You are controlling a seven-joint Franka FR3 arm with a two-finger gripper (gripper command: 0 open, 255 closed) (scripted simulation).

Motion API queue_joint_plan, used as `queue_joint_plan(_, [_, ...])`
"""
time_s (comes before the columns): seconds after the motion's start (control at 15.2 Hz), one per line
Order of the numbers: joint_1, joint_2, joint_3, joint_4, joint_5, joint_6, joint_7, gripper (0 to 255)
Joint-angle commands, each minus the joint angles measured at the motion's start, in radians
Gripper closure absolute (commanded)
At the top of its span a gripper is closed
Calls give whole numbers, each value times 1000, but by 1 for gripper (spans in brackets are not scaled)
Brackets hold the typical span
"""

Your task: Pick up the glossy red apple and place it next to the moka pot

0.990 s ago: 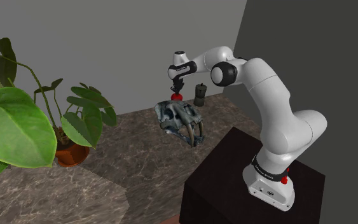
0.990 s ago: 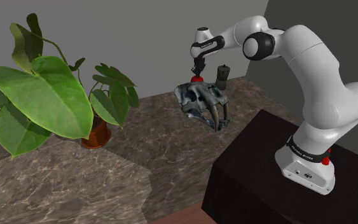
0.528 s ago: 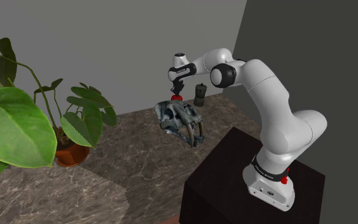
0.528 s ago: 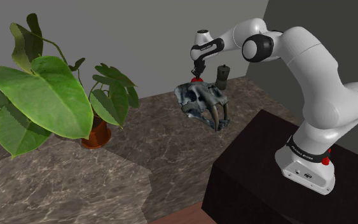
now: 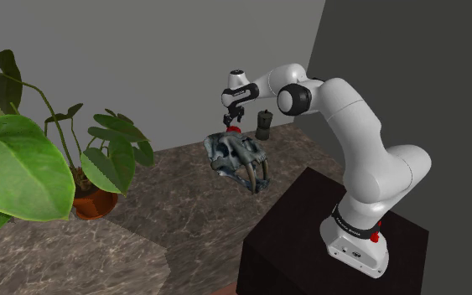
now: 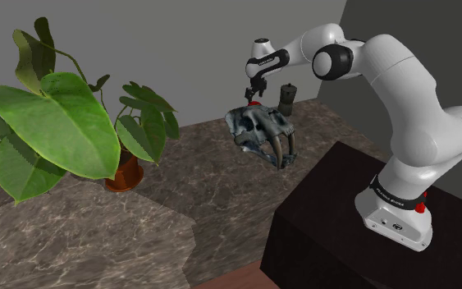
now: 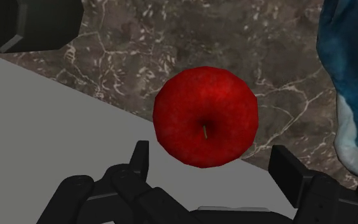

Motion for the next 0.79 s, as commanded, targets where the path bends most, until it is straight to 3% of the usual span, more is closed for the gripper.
queue_joint_plan(0.0, [-1,-33,1,-26,0,-7,1,0])
queue_joint_plan(0.2, [-3,-118,6,-84,3,-34,3,0])
queue_joint_plan(0.73, [-3,-118,6,-84,3,-34,3,0])
